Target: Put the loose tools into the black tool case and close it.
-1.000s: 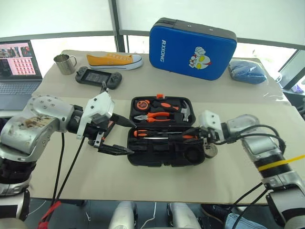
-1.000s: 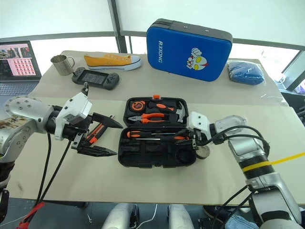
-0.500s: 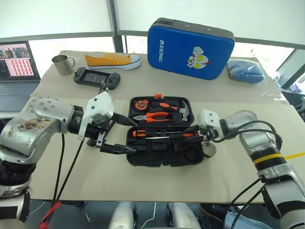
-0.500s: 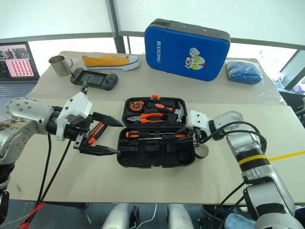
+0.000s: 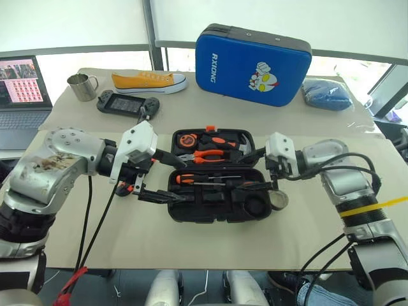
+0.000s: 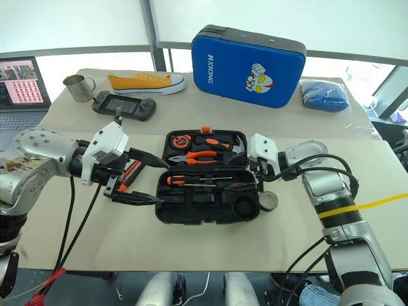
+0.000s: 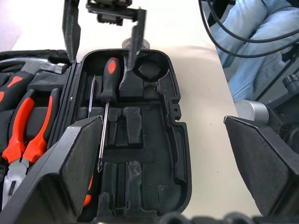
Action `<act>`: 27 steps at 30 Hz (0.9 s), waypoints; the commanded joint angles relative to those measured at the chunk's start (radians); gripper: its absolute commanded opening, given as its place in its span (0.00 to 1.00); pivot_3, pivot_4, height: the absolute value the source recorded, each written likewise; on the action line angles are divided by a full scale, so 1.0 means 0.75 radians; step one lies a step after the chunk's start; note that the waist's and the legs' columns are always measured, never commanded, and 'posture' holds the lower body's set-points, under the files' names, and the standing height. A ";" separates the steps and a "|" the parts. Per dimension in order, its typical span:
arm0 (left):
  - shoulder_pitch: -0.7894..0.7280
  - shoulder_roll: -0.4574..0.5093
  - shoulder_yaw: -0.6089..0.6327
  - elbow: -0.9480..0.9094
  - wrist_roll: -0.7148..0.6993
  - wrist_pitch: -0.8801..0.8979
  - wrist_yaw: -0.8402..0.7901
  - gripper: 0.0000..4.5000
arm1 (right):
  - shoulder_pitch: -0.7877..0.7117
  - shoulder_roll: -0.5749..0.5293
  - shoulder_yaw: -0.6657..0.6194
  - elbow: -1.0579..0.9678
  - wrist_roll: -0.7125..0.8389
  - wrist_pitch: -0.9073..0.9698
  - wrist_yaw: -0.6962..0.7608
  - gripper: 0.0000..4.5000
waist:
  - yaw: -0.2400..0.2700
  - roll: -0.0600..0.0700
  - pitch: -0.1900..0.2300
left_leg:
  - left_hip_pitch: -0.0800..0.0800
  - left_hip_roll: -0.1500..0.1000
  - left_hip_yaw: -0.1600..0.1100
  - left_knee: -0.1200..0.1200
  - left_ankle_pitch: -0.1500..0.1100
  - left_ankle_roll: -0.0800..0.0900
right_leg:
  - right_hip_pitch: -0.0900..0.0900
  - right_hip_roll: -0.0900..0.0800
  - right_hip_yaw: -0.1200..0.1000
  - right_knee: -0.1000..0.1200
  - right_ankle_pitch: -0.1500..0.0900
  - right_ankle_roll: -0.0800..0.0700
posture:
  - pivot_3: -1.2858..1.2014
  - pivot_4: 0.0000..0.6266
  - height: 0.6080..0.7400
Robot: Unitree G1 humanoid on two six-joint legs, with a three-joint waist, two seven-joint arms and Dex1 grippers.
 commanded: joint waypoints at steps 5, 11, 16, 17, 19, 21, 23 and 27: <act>-0.024 -0.003 -0.008 0.019 0.035 -0.056 -0.025 1.00 | 0.064 0.051 0.019 -0.003 -0.046 0.009 -0.085 0.31 | 0.002 0.000 0.000 | 0.000 0.000 0.000 0.000 0.000 0.000 | 0.000 0.000 0.000 0.000 0.000 0.000 | 0.52 0.24 1.00; -0.012 -0.006 -0.022 0.016 0.044 -0.066 -0.029 1.00 | 0.091 0.079 0.033 0.006 -0.066 0.017 -0.108 0.01 | -0.001 0.000 0.000 | 0.000 0.000 0.000 0.000 0.000 0.000 | 0.000 0.000 0.000 0.000 0.000 0.000 | 0.52 0.24 1.00; -0.028 -0.011 -0.035 0.037 0.054 -0.072 -0.030 1.00 | 0.079 0.093 0.077 0.034 -0.116 0.006 -0.110 0.01 | -0.002 0.000 0.000 | 0.000 0.000 0.000 0.000 0.000 0.000 | 0.000 0.000 0.000 0.000 0.000 0.000 | 0.52 0.24 1.00; -0.028 -0.012 -0.036 0.040 0.057 -0.074 -0.029 1.00 | 0.079 0.095 0.089 0.034 -0.121 0.009 -0.102 0.01 | -0.003 0.000 0.000 | 0.001 0.000 0.000 0.000 0.000 0.000 | 0.000 0.000 0.000 0.000 0.000 0.000 | 0.52 0.24 1.00; -0.017 -0.009 -0.038 0.040 0.064 -0.076 -0.025 1.00 | 0.091 0.091 0.121 0.028 -0.141 -0.001 -0.083 0.01 | -0.004 0.000 0.000 | 0.002 0.000 0.000 0.000 0.000 0.000 | 0.001 0.001 0.000 0.000 0.000 0.000 | 0.52 0.24 1.00; -0.005 -0.005 -0.043 0.041 0.081 -0.080 -0.021 1.00 | 0.104 0.084 0.155 0.030 -0.176 -0.036 -0.074 0.01 | -0.004 0.000 0.000 | 0.003 0.000 0.000 0.000 0.000 0.000 | 0.002 0.001 0.000 0.000 0.000 0.000 | 0.52 0.24 1.00; 0.004 -0.009 -0.047 0.052 0.109 -0.091 -0.004 1.00 | 0.106 0.090 0.182 0.034 -0.210 -0.047 -0.082 0.01 | -0.004 0.000 0.000 | 0.004 0.000 0.000 -0.001 0.000 0.000 | 0.002 0.001 0.000 0.000 0.000 0.000 | 0.52 0.24 1.00; 0.031 -0.013 -0.029 0.051 0.127 -0.084 0.038 1.00 | 0.089 0.092 0.162 0.001 -0.208 -0.058 -0.087 0.01 | -0.006 -0.001 -0.001 | 0.007 0.001 0.000 -0.001 0.000 0.000 | 0.005 0.001 0.000 0.000 0.000 -0.001 | 0.52 0.24 1.00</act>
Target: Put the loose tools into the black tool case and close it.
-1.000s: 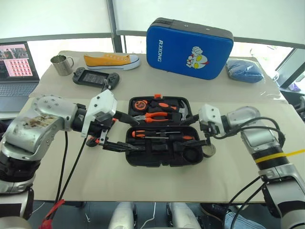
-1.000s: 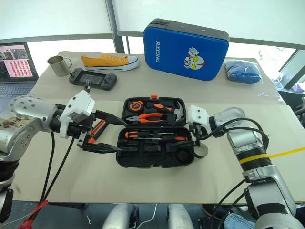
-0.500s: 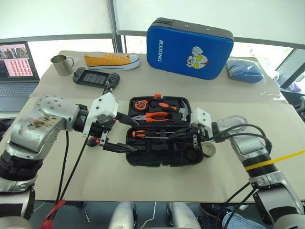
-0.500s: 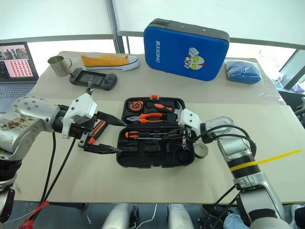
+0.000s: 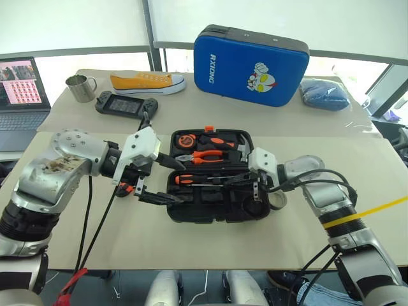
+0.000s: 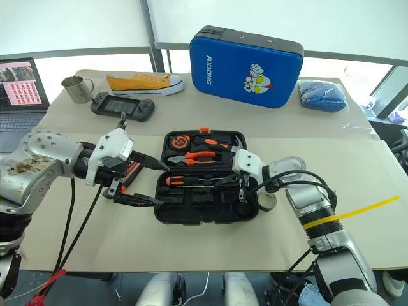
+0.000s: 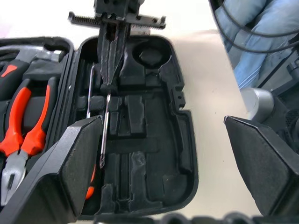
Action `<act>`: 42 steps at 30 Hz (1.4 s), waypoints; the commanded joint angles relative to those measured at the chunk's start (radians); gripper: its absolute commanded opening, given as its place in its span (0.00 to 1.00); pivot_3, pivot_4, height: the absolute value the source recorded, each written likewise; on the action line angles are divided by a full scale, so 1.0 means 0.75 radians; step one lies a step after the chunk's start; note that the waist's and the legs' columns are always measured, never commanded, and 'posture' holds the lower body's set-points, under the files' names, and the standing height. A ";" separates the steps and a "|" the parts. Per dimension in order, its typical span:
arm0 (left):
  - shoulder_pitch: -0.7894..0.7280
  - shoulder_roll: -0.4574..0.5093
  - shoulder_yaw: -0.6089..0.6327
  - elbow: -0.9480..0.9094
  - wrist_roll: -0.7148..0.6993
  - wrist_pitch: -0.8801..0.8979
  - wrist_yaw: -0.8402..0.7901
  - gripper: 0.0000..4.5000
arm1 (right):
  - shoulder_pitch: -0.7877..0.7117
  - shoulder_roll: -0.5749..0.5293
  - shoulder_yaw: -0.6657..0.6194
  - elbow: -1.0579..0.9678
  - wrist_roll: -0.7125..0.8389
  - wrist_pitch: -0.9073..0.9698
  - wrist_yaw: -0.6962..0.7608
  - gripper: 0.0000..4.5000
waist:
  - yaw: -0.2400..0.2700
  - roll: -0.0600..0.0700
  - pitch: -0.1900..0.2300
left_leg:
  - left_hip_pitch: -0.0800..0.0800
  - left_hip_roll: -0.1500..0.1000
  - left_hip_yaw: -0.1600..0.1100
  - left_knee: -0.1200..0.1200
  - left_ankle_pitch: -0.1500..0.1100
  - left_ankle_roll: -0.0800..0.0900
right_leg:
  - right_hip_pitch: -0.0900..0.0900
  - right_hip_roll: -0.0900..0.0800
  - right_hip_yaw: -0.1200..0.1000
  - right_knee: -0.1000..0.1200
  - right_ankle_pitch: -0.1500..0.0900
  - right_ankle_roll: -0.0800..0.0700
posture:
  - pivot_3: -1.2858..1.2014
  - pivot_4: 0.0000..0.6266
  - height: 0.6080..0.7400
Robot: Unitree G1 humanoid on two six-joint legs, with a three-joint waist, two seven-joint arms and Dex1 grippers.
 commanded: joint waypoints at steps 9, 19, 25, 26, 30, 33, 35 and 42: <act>0.393 0.084 0.411 -0.056 0.024 0.124 0.312 1.00 | 0.062 -0.123 -0.431 -0.608 0.601 0.650 -0.055 0.19 | 0.003 0.001 0.001 | -0.006 0.001 -0.007 0.000 0.000 0.000 | -0.007 -0.001 0.001 0.002 0.000 0.000 | 0.52 0.24 1.00; 1.259 0.074 1.107 0.068 0.272 -0.124 0.335 1.00 | 0.267 -0.345 -0.765 -0.978 1.068 0.957 -0.170 0.92 | 0.019 -0.001 0.002 | 0.003 0.006 -0.005 -0.004 -0.004 -0.004 | -0.002 -0.006 -0.004 -0.001 -0.002 -0.005 | 0.52 0.24 1.00; 0.949 0.246 0.875 0.404 0.325 -0.296 0.285 1.00 | 0.309 -0.387 -0.760 -0.996 1.066 0.905 -0.213 0.99 | 0.046 -0.003 0.001 | 0.005 0.006 -0.003 -0.003 -0.003 -0.004 | -0.002 -0.008 -0.005 -0.002 -0.007 -0.014 | 0.52 0.24 1.00; 0.825 0.272 0.773 0.485 0.353 -0.323 0.270 1.00 | 0.319 -0.393 -0.763 -1.002 1.067 0.898 -0.221 0.99 | 0.049 -0.005 0.001 | 0.004 0.006 -0.002 -0.003 -0.003 -0.004 | -0.003 -0.008 -0.008 -0.002 -0.007 -0.014 | 0.52 0.24 1.00; 0.318 0.256 0.392 0.870 0.543 -0.469 0.190 1.00 | 0.379 -0.413 -0.803 -1.051 1.088 0.894 -0.262 0.99 | 0.042 -0.005 0.000 | 0.001 0.004 0.004 -0.003 -0.003 -0.005 | -0.002 -0.007 -0.008 -0.002 -0.001 -0.005 | 0.52 0.24 1.00; -0.058 0.174 0.160 1.231 0.715 -0.594 0.152 1.00 | 0.450 -0.419 -0.857 -1.124 1.131 0.909 -0.320 0.99 | 0.043 -0.006 0.000 | -0.003 0.002 0.006 -0.003 -0.003 -0.004 | -0.004 -0.003 -0.009 -0.001 -0.001 -0.005 | 0.52 0.24 1.00; -0.233 0.119 0.070 1.439 0.796 -0.668 0.161 1.00 | 0.505 -0.424 -0.895 -1.177 1.157 0.913 -0.359 0.99 | 0.034 -0.006 0.000 | -0.004 0.002 0.006 -0.002 -0.003 -0.004 | -0.005 -0.002 -0.009 -0.001 -0.001 -0.005 | 0.52 0.24 1.00; -0.553 -0.030 -0.085 1.902 0.961 -0.773 0.213 1.00 | 0.670 -0.446 -1.046 -1.317 1.257 0.911 -0.502 0.99 | 0.021 -0.009 0.001 | -0.011 0.003 0.004 0.000 -0.004 -0.002 | -0.007 -0.002 -0.009 -0.005 -0.001 -0.002 | 0.52 0.24 1.00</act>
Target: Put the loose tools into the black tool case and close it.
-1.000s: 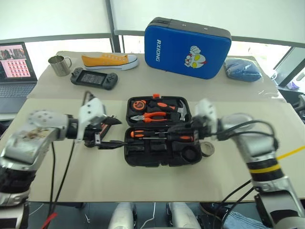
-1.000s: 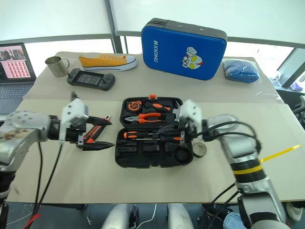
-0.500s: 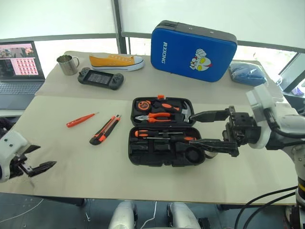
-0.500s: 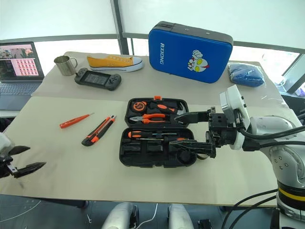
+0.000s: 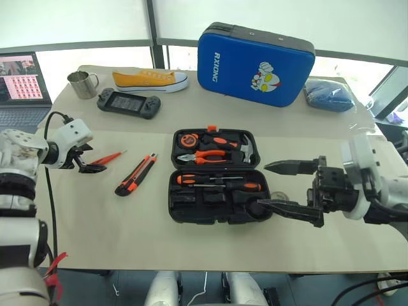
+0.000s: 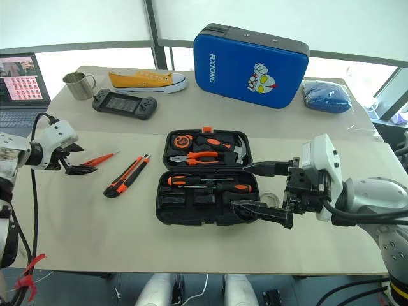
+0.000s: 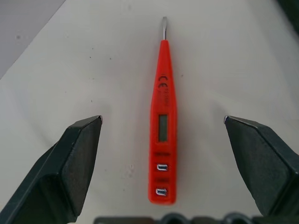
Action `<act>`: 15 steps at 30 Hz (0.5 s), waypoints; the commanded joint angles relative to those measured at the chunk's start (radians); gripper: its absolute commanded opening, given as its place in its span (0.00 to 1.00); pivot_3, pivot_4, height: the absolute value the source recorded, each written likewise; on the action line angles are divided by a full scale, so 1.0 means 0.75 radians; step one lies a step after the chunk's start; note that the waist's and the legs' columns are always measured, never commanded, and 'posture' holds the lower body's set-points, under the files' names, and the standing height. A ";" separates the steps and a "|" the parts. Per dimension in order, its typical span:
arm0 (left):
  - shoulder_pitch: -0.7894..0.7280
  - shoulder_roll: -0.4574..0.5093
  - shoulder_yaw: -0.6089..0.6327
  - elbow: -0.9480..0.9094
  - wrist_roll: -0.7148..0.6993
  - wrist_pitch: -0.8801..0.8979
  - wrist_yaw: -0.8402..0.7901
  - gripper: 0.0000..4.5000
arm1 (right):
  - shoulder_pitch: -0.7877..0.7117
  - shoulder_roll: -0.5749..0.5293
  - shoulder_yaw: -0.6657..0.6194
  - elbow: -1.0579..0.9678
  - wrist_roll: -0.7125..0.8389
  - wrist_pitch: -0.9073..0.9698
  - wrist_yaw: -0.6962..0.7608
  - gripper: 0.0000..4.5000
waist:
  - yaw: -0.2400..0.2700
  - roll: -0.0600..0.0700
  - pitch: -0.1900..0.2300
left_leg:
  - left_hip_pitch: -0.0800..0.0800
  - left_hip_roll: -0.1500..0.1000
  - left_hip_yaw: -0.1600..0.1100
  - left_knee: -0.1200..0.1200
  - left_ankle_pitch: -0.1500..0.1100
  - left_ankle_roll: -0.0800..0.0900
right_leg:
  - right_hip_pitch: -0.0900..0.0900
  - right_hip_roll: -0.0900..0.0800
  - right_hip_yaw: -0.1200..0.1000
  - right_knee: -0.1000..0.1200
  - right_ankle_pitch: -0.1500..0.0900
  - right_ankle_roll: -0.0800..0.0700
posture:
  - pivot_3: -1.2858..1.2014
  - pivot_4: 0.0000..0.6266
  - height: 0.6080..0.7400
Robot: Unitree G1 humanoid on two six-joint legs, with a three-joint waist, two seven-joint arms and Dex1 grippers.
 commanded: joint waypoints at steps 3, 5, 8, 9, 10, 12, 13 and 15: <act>-0.114 -0.059 -0.056 0.213 0.096 -0.035 0.014 1.00 | 0.071 -0.045 -0.151 -0.097 0.111 -0.011 -0.096 0.99 | 0.004 0.000 0.000 | 0.000 0.000 -0.001 0.000 0.000 0.000 | 0.000 0.000 0.000 0.000 0.000 0.001 | 0.52 0.24 1.00; -0.131 -0.084 -0.059 0.255 0.110 -0.017 0.021 0.94 | 0.094 -0.062 -0.174 -0.111 0.134 -0.015 -0.115 0.99 | 0.006 -0.001 0.000 | 0.000 -0.001 -0.001 0.001 0.000 0.000 | 0.001 -0.001 0.000 0.000 0.000 0.001 | 0.52 0.24 1.00; -0.145 -0.107 -0.057 0.292 0.123 -0.013 0.046 0.75 | 0.109 -0.086 -0.187 -0.116 0.155 -0.027 -0.133 1.00 | 0.013 -0.001 0.000 | 0.001 -0.001 -0.002 0.001 0.000 0.000 | 0.002 -0.002 0.000 0.001 0.000 0.002 | 0.52 0.24 1.00; -0.145 -0.114 -0.056 0.299 0.124 -0.006 0.037 0.65 | 0.114 -0.094 -0.191 -0.116 0.159 -0.030 -0.135 1.00 | 0.014 -0.001 0.000 | 0.001 -0.001 -0.002 0.001 0.000 0.000 | 0.002 -0.001 0.000 0.002 0.000 0.002 | 0.52 0.24 1.00; -0.145 -0.120 -0.055 0.303 0.124 -0.001 0.030 0.59 | 0.118 -0.100 -0.195 -0.115 0.163 -0.033 -0.137 1.00 | 0.015 0.000 0.000 | 0.001 -0.001 -0.002 0.002 0.000 0.000 | 0.003 -0.001 0.000 0.003 0.000 0.002 | 0.52 0.24 1.00; -0.144 -0.124 -0.053 0.306 0.123 -0.003 0.022 0.41 | 0.125 -0.110 -0.198 -0.114 0.168 -0.038 -0.140 1.00 | 0.016 0.000 -0.001 | 0.003 -0.001 -0.003 0.002 0.000 0.000 | 0.004 -0.001 0.000 0.004 0.000 0.002 | 0.52 0.24 1.00; -0.145 -0.125 -0.052 0.305 0.123 -0.005 0.021 0.33 | 0.127 -0.113 -0.196 -0.113 0.167 -0.043 -0.140 1.00 | 0.015 0.000 -0.001 | 0.004 -0.001 -0.003 0.003 0.000 0.000 | 0.004 -0.001 0.000 0.004 0.000 0.002 | 0.52 0.24 1.00; -0.147 -0.124 -0.046 0.300 0.116 -0.006 0.008 0.18 | 0.132 -0.120 -0.193 -0.108 0.156 -0.056 -0.135 1.00 | 0.014 0.000 -0.001 | 0.005 -0.001 -0.003 0.003 0.000 0.000 | 0.005 -0.001 0.000 0.005 0.001 0.002 | 0.52 0.24 1.00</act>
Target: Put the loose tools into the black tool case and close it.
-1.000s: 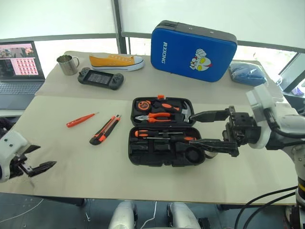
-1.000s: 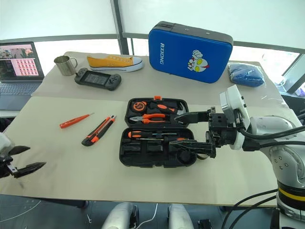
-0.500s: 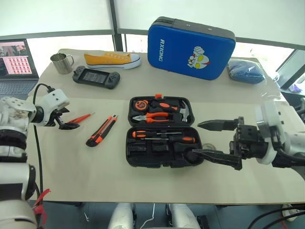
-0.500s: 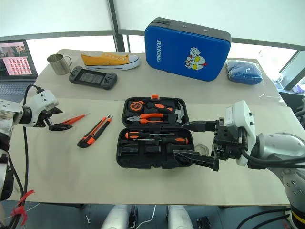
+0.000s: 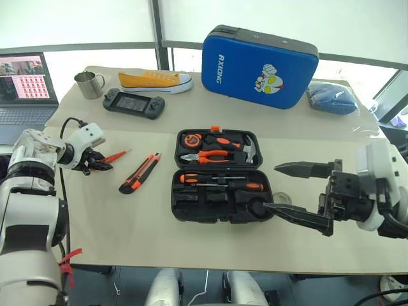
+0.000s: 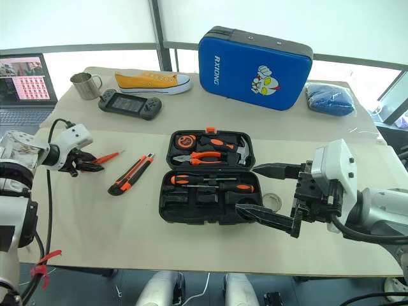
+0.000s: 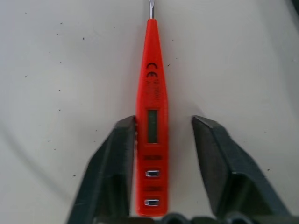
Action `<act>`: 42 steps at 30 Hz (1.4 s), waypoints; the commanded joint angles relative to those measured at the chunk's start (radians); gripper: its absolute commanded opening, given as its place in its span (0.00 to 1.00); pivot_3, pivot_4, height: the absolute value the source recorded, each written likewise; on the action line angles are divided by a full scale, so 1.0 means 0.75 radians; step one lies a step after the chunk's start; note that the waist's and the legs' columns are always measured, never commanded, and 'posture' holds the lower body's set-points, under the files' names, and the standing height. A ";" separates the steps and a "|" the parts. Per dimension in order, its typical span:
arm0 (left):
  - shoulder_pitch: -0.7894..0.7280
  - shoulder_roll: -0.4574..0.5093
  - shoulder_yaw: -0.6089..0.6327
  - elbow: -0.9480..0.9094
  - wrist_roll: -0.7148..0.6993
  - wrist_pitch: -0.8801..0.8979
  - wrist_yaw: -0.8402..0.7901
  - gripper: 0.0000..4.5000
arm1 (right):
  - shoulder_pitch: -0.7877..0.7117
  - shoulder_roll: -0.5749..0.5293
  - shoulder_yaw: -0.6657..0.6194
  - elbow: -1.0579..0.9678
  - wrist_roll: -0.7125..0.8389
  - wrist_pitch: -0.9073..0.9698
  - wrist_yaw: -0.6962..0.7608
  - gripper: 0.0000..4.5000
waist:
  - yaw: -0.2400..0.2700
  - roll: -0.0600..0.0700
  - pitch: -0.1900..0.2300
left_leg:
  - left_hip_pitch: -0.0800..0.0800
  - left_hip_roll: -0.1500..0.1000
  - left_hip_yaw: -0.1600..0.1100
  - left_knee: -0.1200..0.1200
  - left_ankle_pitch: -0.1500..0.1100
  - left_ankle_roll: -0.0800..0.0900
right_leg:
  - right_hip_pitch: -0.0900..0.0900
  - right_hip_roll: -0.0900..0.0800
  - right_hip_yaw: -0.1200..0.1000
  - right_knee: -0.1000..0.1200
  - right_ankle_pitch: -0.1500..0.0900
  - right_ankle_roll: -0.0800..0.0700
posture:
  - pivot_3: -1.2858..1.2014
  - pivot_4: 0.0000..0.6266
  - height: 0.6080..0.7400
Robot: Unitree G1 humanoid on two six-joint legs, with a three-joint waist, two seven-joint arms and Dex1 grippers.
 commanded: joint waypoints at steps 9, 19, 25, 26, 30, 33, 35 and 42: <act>-0.084 0.012 0.062 -0.235 -0.081 -0.081 -0.215 0.09 | 0.059 -0.039 -0.058 0.000 -0.021 -0.081 0.034 1.00 | 0.006 -0.004 0.002 | -0.007 0.000 -0.002 0.003 0.000 0.000 | -0.003 0.000 -0.001 -0.001 0.000 0.001 | 0.52 0.24 1.00; 0.215 -0.193 -0.098 -1.576 -0.360 0.530 -0.453 0.09 | 0.231 -0.027 -0.092 -0.015 -0.113 -0.129 0.099 1.00 | -0.003 -0.001 -0.001 | -0.013 -0.001 -0.013 0.010 -0.003 0.005 | -0.001 -0.002 0.001 -0.002 0.004 0.008 | 0.52 0.24 1.00; 0.276 -0.241 -0.262 -1.803 -0.340 0.727 -0.391 0.09 | 0.298 -0.003 -0.117 -0.056 -0.107 -0.137 0.072 1.00 | -0.028 -0.001 0.000 | -0.010 -0.001 -0.015 0.010 -0.003 0.005 | -0.002 0.003 0.005 -0.002 0.003 0.006 | 0.52 0.24 1.00; 0.279 -0.239 -0.283 -1.809 -0.331 0.743 -0.380 0.09 | 0.305 0.002 -0.121 -0.062 -0.104 -0.136 0.066 1.00 | -0.027 -0.001 0.000 | -0.009 -0.001 -0.015 0.010 -0.003 0.005 | -0.002 0.003 0.006 -0.002 0.003 0.006 | 0.52 0.24 1.00; 0.297 -0.215 -0.393 -1.796 -0.269 0.829 -0.350 0.09 | 0.338 0.029 -0.134 -0.090 -0.099 -0.141 0.023 1.00 | -0.025 -0.001 0.000 | -0.006 -0.002 -0.015 0.010 -0.003 0.005 | 0.001 0.002 0.006 -0.002 0.003 0.006 | 0.52 0.24 1.00; 0.304 -0.215 -0.431 -1.784 -0.250 0.853 -0.318 0.09 | 0.341 0.040 -0.129 -0.090 -0.108 -0.149 -0.003 1.00 | -0.023 -0.001 0.000 | -0.007 -0.003 -0.015 0.010 -0.003 0.005 | 0.000 0.002 0.006 -0.002 0.003 0.006 | 0.52 0.24 1.00; 0.309 -0.214 -0.453 -1.780 -0.240 0.853 -0.298 0.09 | 0.342 0.044 -0.123 -0.092 -0.110 -0.154 -0.014 1.00 | -0.019 -0.001 0.000 | -0.007 -0.003 -0.015 0.011 -0.003 0.005 | 0.000 0.002 0.006 -0.002 0.003 0.006 | 0.52 0.24 1.00; 0.319 -0.237 -0.499 -1.725 -0.196 0.829 -0.223 0.09 | 0.332 0.050 -0.118 -0.088 -0.102 -0.162 -0.044 1.00 | -0.008 0.000 -0.001 | -0.005 -0.003 -0.015 0.011 -0.003 0.005 | 0.002 0.002 0.007 -0.002 0.003 0.006 | 0.52 0.24 1.00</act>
